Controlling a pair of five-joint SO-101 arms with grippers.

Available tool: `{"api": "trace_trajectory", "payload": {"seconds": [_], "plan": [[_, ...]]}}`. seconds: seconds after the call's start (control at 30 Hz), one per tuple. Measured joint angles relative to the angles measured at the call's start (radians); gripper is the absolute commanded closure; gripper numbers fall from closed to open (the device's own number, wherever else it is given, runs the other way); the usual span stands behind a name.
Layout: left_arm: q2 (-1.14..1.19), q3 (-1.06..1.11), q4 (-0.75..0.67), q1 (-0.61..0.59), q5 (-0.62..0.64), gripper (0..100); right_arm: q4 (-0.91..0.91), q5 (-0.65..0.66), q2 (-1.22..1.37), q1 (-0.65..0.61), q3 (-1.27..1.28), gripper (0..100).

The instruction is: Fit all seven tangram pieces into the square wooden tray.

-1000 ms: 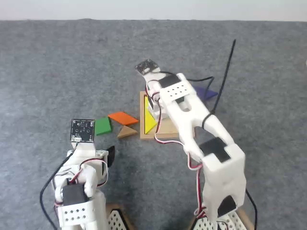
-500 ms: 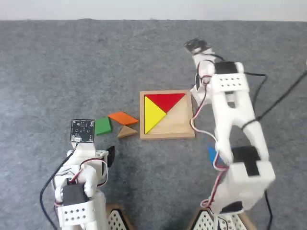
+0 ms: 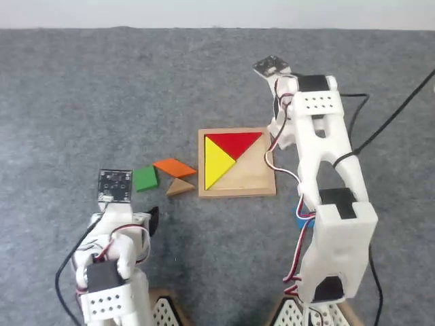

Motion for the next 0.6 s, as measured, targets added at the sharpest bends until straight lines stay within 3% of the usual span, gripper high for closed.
{"api": "trace_trajectory", "payload": {"seconds": [0.13,0.27,0.47,0.6], "plan": [[0.0,0.0,-0.138,-0.163,-0.192,73,-0.121,-0.069,-0.137,0.005,0.23,49.0],[0.0,-0.008,-0.21,-0.175,-0.245,73,-0.258,-0.127,-0.348,0.002,0.542,49.1],[0.003,-0.229,-0.044,-0.097,-0.308,72,-0.399,-0.14,-0.574,0.023,0.953,49.1],[0.143,-0.443,0.086,-0.026,-0.356,72,-0.465,-0.146,-0.632,0.041,1.091,49.1]]}}
